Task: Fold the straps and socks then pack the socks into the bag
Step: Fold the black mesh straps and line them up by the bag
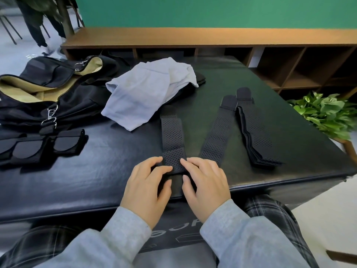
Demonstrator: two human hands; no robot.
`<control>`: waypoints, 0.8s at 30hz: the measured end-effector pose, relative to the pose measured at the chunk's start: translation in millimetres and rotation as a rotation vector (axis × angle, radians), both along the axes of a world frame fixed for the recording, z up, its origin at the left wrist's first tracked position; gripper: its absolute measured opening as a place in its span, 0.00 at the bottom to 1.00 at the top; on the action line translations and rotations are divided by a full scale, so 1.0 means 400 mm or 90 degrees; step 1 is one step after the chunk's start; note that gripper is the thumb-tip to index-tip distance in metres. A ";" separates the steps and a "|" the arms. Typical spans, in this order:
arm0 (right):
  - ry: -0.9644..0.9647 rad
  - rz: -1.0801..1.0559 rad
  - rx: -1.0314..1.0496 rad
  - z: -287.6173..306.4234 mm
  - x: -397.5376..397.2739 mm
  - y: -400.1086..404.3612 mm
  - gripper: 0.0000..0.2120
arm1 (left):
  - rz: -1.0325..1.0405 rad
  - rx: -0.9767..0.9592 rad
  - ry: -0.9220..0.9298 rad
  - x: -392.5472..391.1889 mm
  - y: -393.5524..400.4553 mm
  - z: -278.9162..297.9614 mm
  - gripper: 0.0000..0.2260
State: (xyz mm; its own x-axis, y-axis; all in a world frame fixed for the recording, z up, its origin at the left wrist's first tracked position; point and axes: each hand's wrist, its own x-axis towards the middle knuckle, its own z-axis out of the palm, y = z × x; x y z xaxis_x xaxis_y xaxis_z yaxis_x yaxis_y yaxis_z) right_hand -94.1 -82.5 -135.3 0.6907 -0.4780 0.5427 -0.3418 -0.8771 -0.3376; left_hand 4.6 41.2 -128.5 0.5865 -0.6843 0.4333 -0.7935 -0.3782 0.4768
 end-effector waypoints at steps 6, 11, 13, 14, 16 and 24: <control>0.019 -0.005 -0.003 -0.002 0.001 0.003 0.19 | -0.016 0.047 0.047 0.029 -0.014 0.019 0.14; 0.017 -0.010 -0.004 -0.002 0.003 0.003 0.18 | -0.055 0.086 0.087 0.057 -0.018 0.038 0.16; 0.013 -0.011 -0.007 -0.003 0.003 0.004 0.18 | -0.067 0.099 0.084 0.062 -0.022 0.042 0.18; 0.010 -0.011 -0.009 -0.003 0.002 0.004 0.18 | -0.070 0.101 0.077 0.064 -0.023 0.042 0.18; 0.004 -0.012 -0.011 -0.003 0.002 0.004 0.18 | -0.065 0.105 0.065 0.064 -0.027 0.041 0.17; -0.005 -0.020 0.003 0.002 0.002 0.008 0.19 | -0.031 0.101 0.004 0.061 -0.042 0.046 0.17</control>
State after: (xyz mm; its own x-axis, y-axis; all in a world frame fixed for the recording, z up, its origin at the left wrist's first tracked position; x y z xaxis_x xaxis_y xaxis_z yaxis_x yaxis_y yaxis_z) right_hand -93.2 -79.4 -134.4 0.6710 -0.5015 0.5462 -0.3659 -0.8646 -0.3443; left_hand 29.0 24.5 -110.1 0.5529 -0.7718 0.3141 -0.8103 -0.4101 0.4186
